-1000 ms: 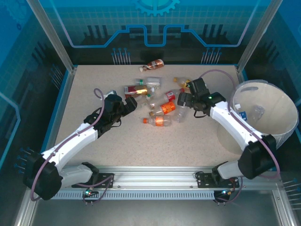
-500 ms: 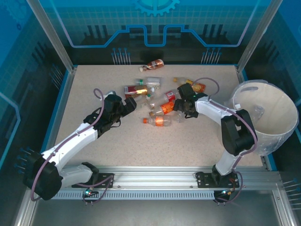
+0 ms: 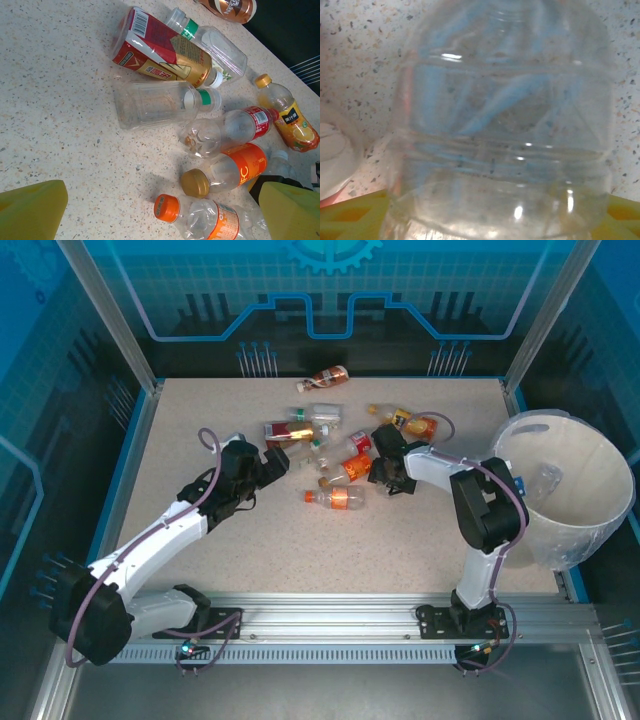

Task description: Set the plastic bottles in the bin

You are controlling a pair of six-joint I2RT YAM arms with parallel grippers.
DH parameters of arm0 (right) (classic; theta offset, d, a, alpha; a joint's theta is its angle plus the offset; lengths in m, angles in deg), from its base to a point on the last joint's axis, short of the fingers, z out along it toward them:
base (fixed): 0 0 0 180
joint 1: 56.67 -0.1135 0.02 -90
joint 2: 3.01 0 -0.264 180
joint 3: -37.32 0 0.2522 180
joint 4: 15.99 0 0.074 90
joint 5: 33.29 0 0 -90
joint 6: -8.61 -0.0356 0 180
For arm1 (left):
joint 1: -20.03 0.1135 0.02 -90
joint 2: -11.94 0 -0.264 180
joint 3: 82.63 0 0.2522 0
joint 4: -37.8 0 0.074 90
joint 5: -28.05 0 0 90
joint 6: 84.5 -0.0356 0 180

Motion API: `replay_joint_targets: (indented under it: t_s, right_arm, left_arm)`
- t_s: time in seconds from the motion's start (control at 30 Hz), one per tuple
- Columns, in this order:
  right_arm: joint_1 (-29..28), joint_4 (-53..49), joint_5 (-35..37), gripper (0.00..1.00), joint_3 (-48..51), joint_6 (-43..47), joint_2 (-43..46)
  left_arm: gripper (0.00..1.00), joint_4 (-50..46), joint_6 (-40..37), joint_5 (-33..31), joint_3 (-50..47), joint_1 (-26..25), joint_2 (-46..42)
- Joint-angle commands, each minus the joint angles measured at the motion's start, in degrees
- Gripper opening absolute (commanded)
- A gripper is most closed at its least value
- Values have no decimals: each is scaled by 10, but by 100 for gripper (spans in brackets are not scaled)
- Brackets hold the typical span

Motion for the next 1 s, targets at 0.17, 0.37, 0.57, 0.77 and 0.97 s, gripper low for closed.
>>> replay_joint_targets:
  t_s: [0.17, 0.37, 0.57, 0.77, 0.97]
  right_arm:
    - [-11, 35, 39, 63, 25, 39, 33]
    - [-54, 8, 86, 53, 31, 96, 101]
    - [-88, -9, 98, 45, 36, 107, 181]
    - [-109, -3, 88, 38, 42, 134, 274]
    - [-111, -5, 51, 35, 28, 164, 346]
  left_arm:
    - [99, 2, -27, 80, 22, 4, 26]
    - [99, 47, -49, 143, 26, 2, 45]
    - [99, 85, -75, 170, 33, -20, 61]
    - [99, 105, -122, 212, 51, -48, 72]
    - [99, 152, -146, 270, 60, -68, 84]
